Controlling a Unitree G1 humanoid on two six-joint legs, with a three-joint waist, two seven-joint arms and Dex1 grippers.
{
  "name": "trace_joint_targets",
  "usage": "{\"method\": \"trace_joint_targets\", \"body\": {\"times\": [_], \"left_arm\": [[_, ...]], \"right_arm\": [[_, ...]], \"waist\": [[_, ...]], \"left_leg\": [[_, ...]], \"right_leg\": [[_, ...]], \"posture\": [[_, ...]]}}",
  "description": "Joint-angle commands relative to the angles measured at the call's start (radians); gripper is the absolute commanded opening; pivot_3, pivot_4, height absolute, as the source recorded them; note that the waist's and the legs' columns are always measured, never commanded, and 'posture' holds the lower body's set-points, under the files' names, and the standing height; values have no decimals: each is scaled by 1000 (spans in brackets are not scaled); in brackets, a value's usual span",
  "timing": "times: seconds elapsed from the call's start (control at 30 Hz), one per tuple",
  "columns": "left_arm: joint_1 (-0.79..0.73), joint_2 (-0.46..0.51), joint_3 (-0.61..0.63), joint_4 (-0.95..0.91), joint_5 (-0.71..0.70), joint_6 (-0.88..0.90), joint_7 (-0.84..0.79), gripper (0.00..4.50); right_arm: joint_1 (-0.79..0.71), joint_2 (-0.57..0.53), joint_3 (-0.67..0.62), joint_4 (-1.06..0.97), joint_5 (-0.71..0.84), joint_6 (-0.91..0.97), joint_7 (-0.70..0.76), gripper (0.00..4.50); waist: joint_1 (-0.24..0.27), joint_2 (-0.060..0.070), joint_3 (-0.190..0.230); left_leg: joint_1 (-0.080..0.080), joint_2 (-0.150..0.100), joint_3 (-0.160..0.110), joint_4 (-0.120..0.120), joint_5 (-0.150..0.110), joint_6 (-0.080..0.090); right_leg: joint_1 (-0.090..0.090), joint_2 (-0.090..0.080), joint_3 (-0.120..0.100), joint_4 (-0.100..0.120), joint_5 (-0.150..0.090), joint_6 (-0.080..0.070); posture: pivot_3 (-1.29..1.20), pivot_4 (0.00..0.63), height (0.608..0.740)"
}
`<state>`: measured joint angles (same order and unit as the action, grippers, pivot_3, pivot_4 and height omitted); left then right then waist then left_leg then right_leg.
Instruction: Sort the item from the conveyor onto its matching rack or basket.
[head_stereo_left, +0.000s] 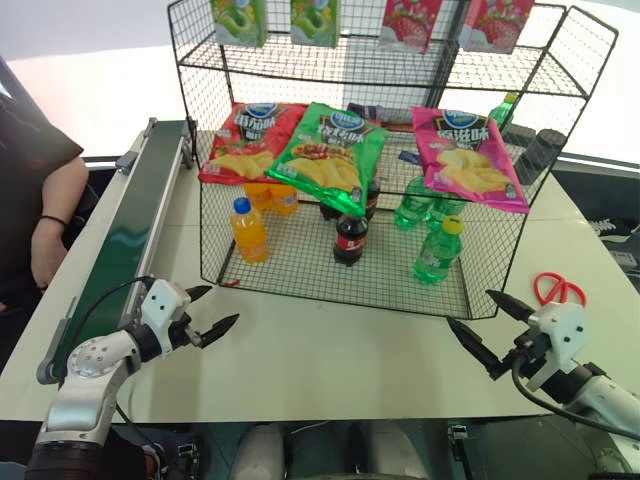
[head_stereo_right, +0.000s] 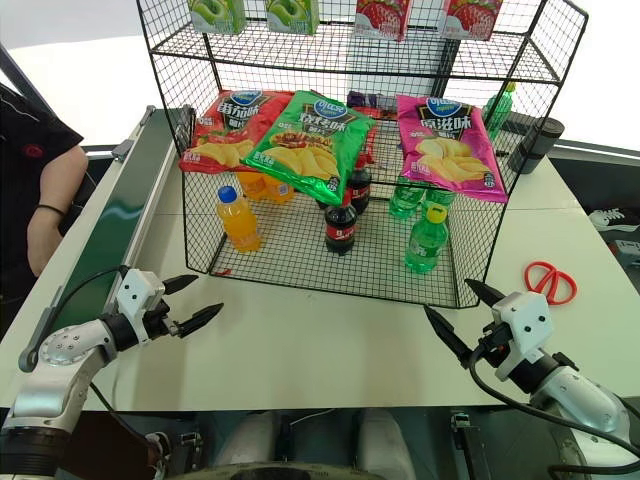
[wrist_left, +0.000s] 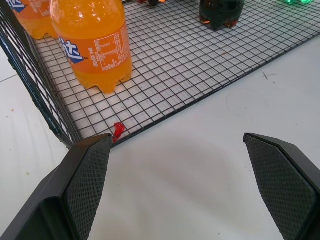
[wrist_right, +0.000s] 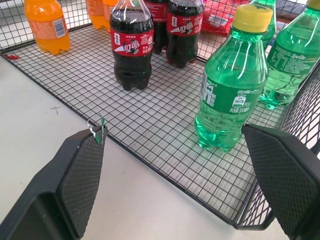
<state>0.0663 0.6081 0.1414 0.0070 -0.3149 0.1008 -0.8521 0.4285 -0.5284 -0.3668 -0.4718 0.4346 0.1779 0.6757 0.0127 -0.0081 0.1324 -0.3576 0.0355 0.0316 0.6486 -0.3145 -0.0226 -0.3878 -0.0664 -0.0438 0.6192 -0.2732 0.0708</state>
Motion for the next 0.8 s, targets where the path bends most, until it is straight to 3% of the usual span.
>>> {"method": "trace_joint_targets", "body": {"times": [0.03,0.8], "left_arm": [[-4,12,25,1,2,-26,-1,4500],[-52,-18,6,41,23,-46,32,4500]], "right_arm": [[-8,0,-9,-4,6,-21,7,4471],[-60,-4,7,20,-21,-33,6,4471]], "waist": [[0,0,0],[0,0,0]], "left_leg": [[0,0,0,0,0,0],[0,0,0,0,0,0]], "right_leg": [[0,0,0,0,0,0],[0,1,0,0,0,0]], "posture": [[0,150,740],[0,150,740]]}}
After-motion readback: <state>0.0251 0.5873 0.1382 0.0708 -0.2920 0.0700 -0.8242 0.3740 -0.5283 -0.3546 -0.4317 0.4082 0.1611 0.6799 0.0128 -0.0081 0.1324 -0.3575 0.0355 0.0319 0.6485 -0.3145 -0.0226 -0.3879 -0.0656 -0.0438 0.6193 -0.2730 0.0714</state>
